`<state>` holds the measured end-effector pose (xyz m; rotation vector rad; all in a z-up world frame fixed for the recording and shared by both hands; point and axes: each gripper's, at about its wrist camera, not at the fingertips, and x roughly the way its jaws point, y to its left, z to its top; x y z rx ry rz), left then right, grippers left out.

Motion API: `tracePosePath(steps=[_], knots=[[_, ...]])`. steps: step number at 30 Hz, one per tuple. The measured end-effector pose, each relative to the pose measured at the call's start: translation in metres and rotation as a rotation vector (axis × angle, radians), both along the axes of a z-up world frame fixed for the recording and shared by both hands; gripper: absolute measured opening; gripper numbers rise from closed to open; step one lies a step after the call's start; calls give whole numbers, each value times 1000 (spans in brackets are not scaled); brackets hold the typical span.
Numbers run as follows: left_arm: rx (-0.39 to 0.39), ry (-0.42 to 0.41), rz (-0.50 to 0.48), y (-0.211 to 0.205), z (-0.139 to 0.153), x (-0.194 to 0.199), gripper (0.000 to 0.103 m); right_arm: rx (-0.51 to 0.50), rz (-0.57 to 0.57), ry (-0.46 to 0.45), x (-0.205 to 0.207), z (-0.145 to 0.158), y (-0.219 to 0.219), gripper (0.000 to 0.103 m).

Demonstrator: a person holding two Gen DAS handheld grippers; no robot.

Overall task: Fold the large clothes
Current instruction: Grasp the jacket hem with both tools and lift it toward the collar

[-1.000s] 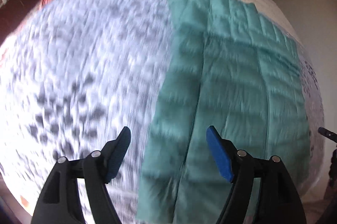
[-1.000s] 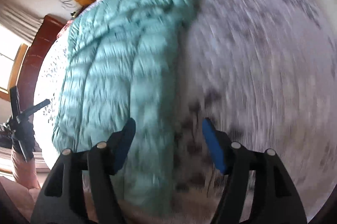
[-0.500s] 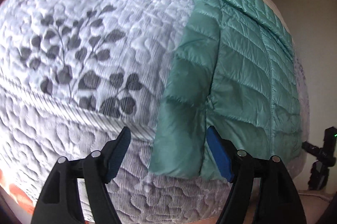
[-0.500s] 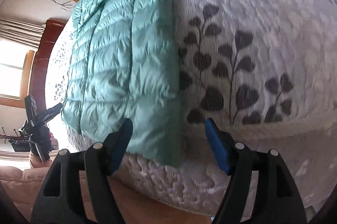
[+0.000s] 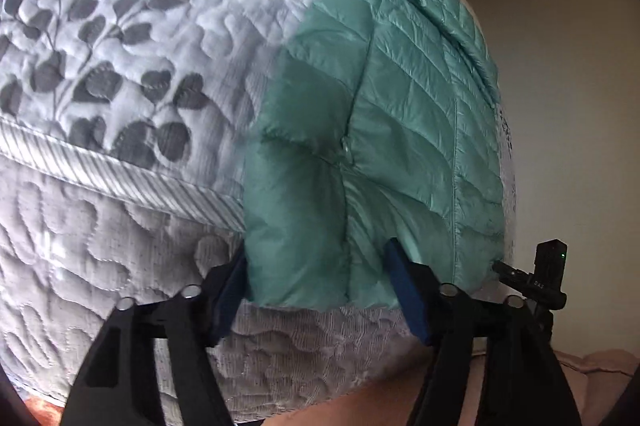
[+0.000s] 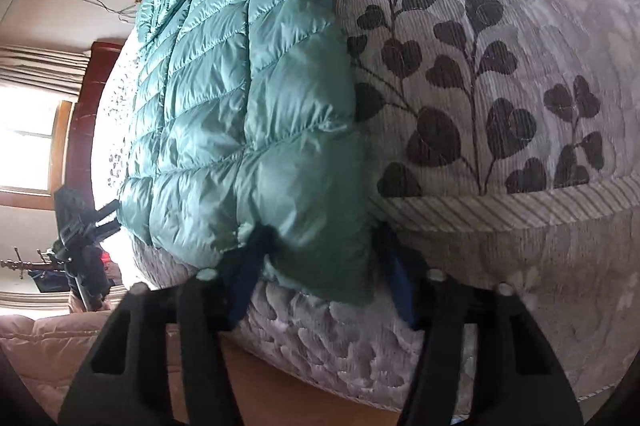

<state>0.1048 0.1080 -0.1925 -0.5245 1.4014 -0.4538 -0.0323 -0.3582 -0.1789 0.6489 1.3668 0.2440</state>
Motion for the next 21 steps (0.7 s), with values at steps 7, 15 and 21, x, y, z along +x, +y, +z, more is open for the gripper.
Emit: tracePosePath(steps=[7,15,21], knots=[[-72,-5,-2,-3,5,0,17,58,-6,-47,0,7,5,13],[-30,-56,-73,-14,16,-8,12,72,-4,-70,-11,10,-2,11],[-9,-106,-76,-23,33,-5,11,83,-19,-114,-1,24,-7,9]])
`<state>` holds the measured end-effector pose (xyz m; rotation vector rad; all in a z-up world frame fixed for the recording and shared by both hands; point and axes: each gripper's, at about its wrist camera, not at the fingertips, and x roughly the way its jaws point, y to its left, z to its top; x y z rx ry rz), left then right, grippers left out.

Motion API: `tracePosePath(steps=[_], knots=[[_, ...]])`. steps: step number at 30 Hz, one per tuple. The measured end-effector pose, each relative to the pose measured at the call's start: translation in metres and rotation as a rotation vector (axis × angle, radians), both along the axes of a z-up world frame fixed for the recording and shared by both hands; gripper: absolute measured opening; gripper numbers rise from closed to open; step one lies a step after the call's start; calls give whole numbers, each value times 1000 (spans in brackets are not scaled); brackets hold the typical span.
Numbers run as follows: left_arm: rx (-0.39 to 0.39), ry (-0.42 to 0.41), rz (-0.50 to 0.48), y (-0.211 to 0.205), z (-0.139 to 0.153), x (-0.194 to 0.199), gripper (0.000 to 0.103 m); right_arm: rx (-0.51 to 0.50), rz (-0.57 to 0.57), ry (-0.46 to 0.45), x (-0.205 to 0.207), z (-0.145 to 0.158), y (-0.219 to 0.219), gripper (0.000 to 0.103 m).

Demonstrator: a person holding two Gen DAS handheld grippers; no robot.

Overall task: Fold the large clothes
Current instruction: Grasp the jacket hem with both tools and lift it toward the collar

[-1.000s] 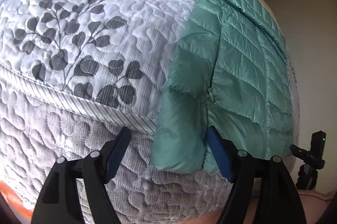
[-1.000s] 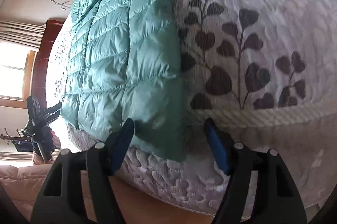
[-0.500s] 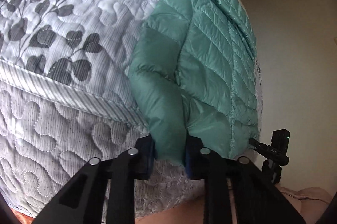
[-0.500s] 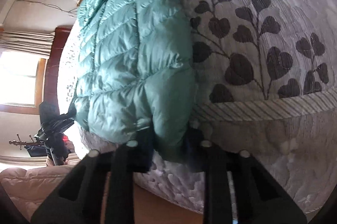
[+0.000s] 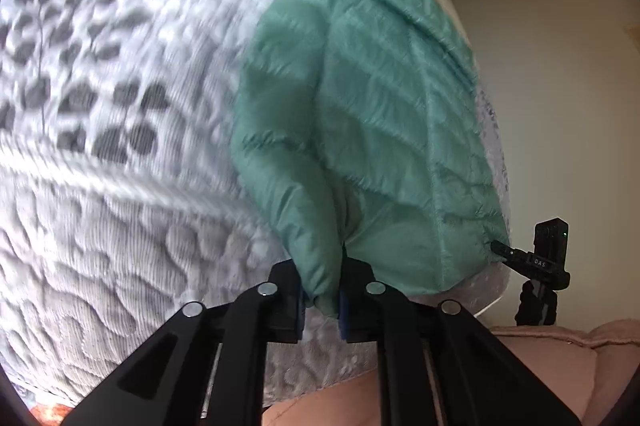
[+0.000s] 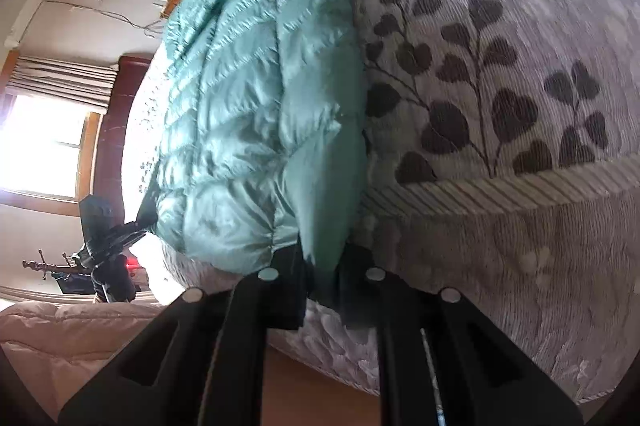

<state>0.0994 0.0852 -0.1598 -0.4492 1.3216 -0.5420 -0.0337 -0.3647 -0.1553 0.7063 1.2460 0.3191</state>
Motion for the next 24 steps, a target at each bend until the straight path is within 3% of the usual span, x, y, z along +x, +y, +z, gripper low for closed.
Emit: tracePosePath(steps=[6,14,24], knots=[[-23,-163,7,-12,62,29,11,0,-32,-135,26,53,-18,9],[4,-345,-4,-40,125,103,11,-59,1,-248,105,114,-36,9],[-27,-375,63,-62,150,223,11,-106,14,-274,221,149,-52,9]])
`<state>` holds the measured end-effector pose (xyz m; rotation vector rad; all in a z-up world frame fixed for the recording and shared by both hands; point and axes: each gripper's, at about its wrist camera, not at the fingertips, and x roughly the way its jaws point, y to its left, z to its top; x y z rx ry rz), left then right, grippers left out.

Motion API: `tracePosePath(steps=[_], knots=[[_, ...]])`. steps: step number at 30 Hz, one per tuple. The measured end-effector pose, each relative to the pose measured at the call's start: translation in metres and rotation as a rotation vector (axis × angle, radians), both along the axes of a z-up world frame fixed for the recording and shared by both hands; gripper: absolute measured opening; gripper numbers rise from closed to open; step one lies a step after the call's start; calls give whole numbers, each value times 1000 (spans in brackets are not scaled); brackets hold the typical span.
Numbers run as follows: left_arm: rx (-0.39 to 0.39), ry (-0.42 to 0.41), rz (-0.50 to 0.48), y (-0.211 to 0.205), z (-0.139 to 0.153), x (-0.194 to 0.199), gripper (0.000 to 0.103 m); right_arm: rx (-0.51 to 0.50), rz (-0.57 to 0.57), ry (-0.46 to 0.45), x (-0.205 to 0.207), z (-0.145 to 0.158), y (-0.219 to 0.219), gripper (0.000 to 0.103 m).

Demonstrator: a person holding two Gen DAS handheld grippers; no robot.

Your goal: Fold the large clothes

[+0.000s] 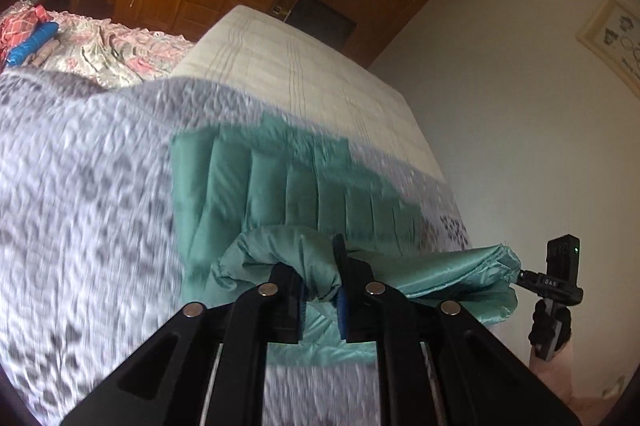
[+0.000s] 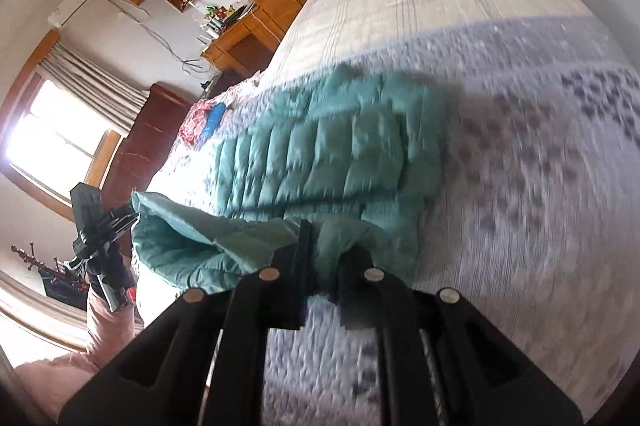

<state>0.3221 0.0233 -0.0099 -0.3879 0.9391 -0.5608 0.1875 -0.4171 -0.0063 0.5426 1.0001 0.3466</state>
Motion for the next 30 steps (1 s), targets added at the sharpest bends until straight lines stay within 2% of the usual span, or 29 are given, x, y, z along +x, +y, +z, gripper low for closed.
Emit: tracePosePath(steps=[4,8,14,20,26,30], knots=[[21,2,33,-13,-3,57,11,-7,-9,23,60,-1,-8,9],[34,25,75,-19,-17,113,11,1,-22,54,120,-16,-16,9],[81,101,111,-31,-64,195,11,32,-37,121,189,-49,-22,9],[100,169,122,-41,-105,238,12,69,-68,195,244,-94,-31,9],[136,219,124,-49,-133,267,15,88,-81,256,273,-128,-35,10],[98,274,123,-46,-147,281,18,123,-87,296,282,-143,-40,13]])
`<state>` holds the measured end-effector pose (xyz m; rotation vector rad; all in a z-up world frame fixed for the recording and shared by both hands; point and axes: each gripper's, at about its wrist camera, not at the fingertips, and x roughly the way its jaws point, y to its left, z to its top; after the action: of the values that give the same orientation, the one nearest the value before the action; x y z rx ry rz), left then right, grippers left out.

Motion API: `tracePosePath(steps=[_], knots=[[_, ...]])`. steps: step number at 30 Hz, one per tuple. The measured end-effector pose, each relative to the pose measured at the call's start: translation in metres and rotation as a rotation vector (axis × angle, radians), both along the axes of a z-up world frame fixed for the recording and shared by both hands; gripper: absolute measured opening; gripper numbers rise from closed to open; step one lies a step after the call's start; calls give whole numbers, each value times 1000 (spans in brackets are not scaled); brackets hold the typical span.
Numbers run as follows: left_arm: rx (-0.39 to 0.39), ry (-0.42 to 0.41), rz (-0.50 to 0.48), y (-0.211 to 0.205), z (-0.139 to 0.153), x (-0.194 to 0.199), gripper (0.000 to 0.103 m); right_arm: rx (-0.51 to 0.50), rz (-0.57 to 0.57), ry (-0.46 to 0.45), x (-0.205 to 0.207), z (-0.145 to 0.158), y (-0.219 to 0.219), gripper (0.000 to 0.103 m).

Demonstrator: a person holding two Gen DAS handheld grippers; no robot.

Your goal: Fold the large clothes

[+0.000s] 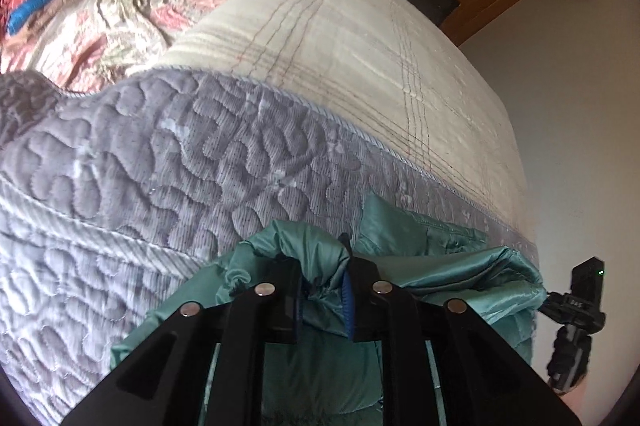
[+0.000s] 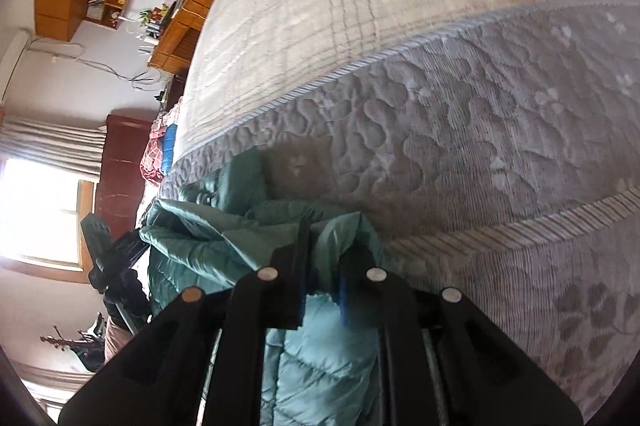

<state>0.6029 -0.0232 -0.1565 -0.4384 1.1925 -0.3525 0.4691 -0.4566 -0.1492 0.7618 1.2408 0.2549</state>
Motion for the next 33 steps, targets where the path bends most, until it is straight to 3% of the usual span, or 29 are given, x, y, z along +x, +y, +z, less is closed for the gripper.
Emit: tracePosePath(steps=[3,5,6,8,9,12,15,19,23,26,29,33], knots=[[-72,38,15,9,-2,6,25,74,-22,10,-1,-3,-9,20],[-123,44,29,18,4,6,31,131,-42,-5,-6,0,-19,32],[-137,36,28,22,9,5,36,140,-53,-14,-9,3,-22,36],[-141,7,27,27,20,1,43,115,-74,-38,-16,13,-29,57],[-130,-17,29,29,28,-3,49,88,-83,-52,-20,19,-32,58],[-64,-72,9,32,46,-18,52,50,-57,-74,-33,31,-31,58],[49,-92,-44,26,53,-40,55,-29,8,-80,-51,38,-14,58],[144,-112,-98,14,49,-75,55,-132,71,-56,-68,32,13,57],[307,-132,-136,-5,33,-92,55,-242,64,-19,-68,18,28,54],[351,-103,-149,-10,12,-90,56,-277,55,16,-63,4,31,52],[333,-77,-136,-4,0,-85,57,-261,44,32,-64,-4,29,52],[299,-71,-99,9,14,-87,56,-237,33,-17,-78,17,22,54]])
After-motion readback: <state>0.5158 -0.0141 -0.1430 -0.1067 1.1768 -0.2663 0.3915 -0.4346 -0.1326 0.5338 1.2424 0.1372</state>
